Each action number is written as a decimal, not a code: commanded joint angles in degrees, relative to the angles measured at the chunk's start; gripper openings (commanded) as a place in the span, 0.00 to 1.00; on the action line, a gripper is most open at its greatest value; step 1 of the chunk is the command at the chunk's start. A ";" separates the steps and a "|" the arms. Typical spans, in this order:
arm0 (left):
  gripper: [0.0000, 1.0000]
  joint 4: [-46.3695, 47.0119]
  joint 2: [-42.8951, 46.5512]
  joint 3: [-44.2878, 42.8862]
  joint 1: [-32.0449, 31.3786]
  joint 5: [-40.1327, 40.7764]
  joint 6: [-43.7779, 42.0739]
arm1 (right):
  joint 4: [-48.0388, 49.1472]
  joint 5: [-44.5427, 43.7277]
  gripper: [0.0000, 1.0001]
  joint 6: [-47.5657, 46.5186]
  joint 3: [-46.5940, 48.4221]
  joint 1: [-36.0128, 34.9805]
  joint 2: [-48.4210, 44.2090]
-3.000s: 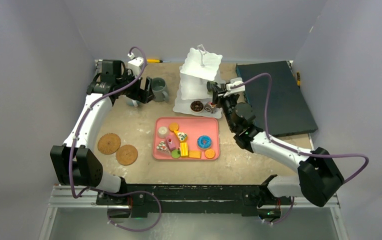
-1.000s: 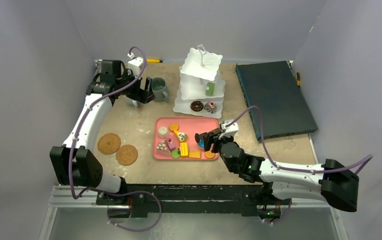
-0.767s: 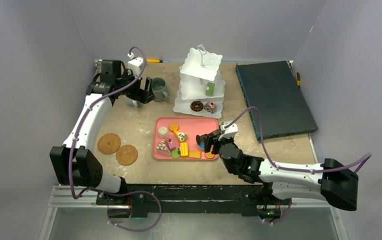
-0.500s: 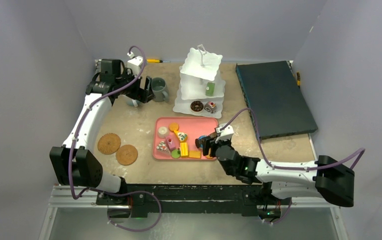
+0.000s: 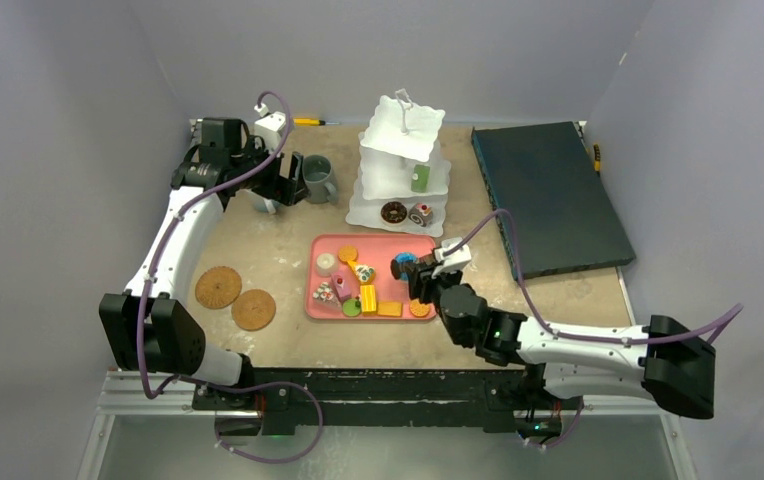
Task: Serve the afternoon tea
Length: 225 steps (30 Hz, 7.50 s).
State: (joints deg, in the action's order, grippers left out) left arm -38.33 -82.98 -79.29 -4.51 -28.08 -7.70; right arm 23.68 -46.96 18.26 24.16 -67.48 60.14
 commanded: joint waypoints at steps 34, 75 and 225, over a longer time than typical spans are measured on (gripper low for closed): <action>0.83 2.29 2.05 -0.16 0.50 -0.30 0.26 | 21.82 22.16 0.47 -14.13 28.25 23.80 24.39; 0.83 1.00 2.13 -1.52 0.55 -0.78 -0.19 | 14.42 20.24 0.66 -3.58 7.69 4.82 9.15; 0.80 1.61 -0.30 -0.54 1.35 -0.41 -1.08 | 39.64 17.34 0.65 -5.29 7.01 6.23 30.38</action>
State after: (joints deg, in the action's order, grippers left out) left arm -38.28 -83.79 -79.29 -3.75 -27.70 -8.64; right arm 65.12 -28.25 10.07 34.04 -57.71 93.36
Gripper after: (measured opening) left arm 0.807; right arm 0.663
